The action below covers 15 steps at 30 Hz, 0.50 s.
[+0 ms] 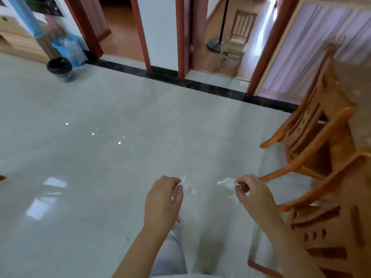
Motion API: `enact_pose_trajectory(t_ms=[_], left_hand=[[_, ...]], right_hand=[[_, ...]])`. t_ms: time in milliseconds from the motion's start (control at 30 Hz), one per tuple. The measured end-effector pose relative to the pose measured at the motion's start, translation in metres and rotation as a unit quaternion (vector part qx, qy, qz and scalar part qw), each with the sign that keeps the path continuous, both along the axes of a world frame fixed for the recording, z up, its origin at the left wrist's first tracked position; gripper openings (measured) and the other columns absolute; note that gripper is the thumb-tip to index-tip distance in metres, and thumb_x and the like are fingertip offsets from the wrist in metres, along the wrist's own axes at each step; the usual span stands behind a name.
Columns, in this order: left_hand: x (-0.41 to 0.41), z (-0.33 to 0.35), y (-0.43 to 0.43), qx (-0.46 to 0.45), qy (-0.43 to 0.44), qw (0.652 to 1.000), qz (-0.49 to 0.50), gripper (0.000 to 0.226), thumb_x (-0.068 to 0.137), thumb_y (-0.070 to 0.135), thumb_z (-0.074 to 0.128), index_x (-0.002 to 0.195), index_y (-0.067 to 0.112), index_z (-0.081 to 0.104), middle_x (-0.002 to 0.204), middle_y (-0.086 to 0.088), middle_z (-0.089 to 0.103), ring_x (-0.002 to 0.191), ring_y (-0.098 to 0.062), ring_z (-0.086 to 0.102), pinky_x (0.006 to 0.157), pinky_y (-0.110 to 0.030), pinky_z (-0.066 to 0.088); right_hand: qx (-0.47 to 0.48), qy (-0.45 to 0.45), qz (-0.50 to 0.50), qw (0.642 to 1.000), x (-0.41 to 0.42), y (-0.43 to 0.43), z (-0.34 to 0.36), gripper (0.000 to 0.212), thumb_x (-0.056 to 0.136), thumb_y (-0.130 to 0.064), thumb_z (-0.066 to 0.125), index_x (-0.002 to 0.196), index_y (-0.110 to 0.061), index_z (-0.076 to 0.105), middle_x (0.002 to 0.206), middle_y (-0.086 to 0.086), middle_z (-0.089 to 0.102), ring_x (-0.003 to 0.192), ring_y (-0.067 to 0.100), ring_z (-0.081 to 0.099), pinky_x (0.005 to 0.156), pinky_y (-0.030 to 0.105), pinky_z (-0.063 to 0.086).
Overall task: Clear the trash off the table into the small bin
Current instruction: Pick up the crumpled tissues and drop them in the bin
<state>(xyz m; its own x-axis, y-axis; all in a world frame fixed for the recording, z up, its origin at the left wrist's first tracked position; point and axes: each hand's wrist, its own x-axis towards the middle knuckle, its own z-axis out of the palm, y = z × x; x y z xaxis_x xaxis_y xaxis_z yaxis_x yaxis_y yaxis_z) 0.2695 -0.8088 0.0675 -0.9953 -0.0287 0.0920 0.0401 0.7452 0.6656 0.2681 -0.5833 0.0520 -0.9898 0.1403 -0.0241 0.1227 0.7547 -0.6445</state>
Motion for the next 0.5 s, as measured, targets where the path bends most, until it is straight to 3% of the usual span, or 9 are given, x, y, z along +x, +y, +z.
enact_pose_trajectory(t_ms=[267,500], left_hand=[[-0.221,0.008,-0.029,0.013,0.01,0.999,-0.038,0.012,0.084,0.011,0.057,0.078,0.022,0.058,0.07,0.007,0.053,0.067,-0.014,0.05,0.058,-0.023,0.035],[-0.367,0.017,0.033,0.03,0.015,0.99,-0.136,0.008,0.084,0.01,0.058,0.084,0.017,0.061,0.072,0.004,0.054,0.069,-0.015,0.051,0.062,-0.025,0.038]], right_hand=[[0.022,0.038,-0.02,0.999,-0.197,-0.033,0.027,0.006,0.078,-0.006,0.061,0.081,-0.01,0.059,0.079,0.004,0.058,0.068,0.019,0.055,0.062,0.033,0.048],[0.015,0.02,-0.127,0.992,-0.294,0.017,0.035,0.009,0.077,-0.004,0.062,0.082,-0.012,0.059,0.079,0.002,0.056,0.069,0.019,0.053,0.063,0.031,0.045]])
